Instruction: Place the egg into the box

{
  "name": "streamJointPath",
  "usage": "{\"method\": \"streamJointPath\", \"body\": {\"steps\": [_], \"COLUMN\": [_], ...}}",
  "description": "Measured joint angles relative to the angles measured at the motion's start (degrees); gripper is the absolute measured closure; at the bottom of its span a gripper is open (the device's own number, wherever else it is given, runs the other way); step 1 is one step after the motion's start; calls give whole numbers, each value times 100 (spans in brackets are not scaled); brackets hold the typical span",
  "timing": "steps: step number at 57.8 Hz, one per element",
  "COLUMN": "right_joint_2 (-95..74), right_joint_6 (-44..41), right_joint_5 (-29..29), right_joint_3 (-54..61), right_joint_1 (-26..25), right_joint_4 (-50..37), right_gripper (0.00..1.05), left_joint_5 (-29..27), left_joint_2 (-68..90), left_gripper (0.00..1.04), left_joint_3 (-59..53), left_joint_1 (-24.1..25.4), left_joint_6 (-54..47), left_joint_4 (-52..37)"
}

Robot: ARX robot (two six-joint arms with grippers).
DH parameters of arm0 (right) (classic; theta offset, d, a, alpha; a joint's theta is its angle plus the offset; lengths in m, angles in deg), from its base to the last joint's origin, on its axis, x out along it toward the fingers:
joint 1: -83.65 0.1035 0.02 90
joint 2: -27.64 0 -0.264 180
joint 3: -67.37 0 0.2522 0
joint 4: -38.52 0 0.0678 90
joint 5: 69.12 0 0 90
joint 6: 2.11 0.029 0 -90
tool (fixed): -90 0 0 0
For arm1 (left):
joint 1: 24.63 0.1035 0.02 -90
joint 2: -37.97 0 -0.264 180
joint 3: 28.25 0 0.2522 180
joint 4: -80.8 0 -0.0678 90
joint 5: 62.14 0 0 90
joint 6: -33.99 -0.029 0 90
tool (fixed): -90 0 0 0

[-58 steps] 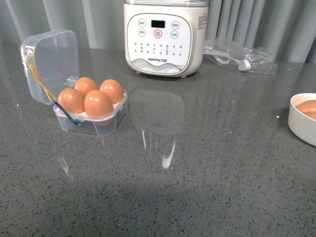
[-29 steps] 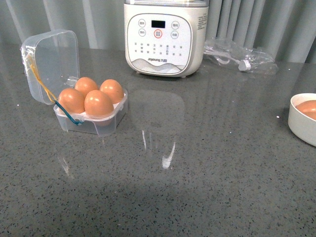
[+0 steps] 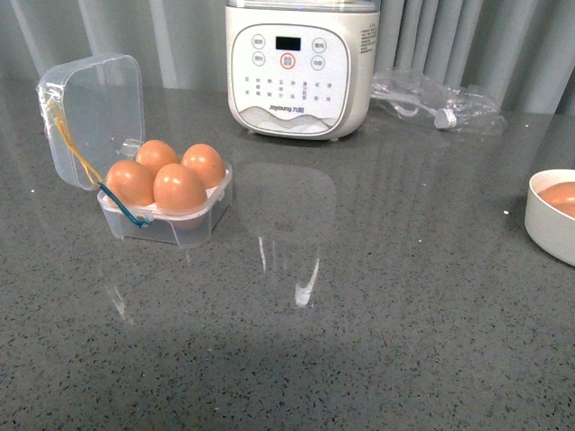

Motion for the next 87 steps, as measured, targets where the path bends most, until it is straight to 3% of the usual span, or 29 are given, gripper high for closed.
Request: {"method": "streamJointPath", "body": {"steps": [9,19,75,80,82,84,87], "right_joint_2": [0,0,0,0,0,0,0], "right_joint_6": [0,2,4,2,4,4,4], "right_joint_5": [0,0,0,0,0,-4,4], "right_joint_3": [0,0,0,0,0,0,0], "right_joint_1": [0,0,0,0,0,0,0], "right_joint_4": [0,0,0,0,0,0,0], "right_gripper": [32,6,7,7,7,7,7], "left_joint_5": [0,0,0,-957,-1690,-2017,-2041], "left_joint_2": [0,0,0,396,774,966,1119], "left_gripper": [7,7,7,7,7,7,7], "left_joint_3": [0,0,0,251,448,520,525], "left_joint_1": [0,0,0,-319,-426,-470,-367], "left_joint_6": [0,0,0,455,831,1054,1241], "left_joint_4": [0,0,0,807,1340,1600,1738]}}
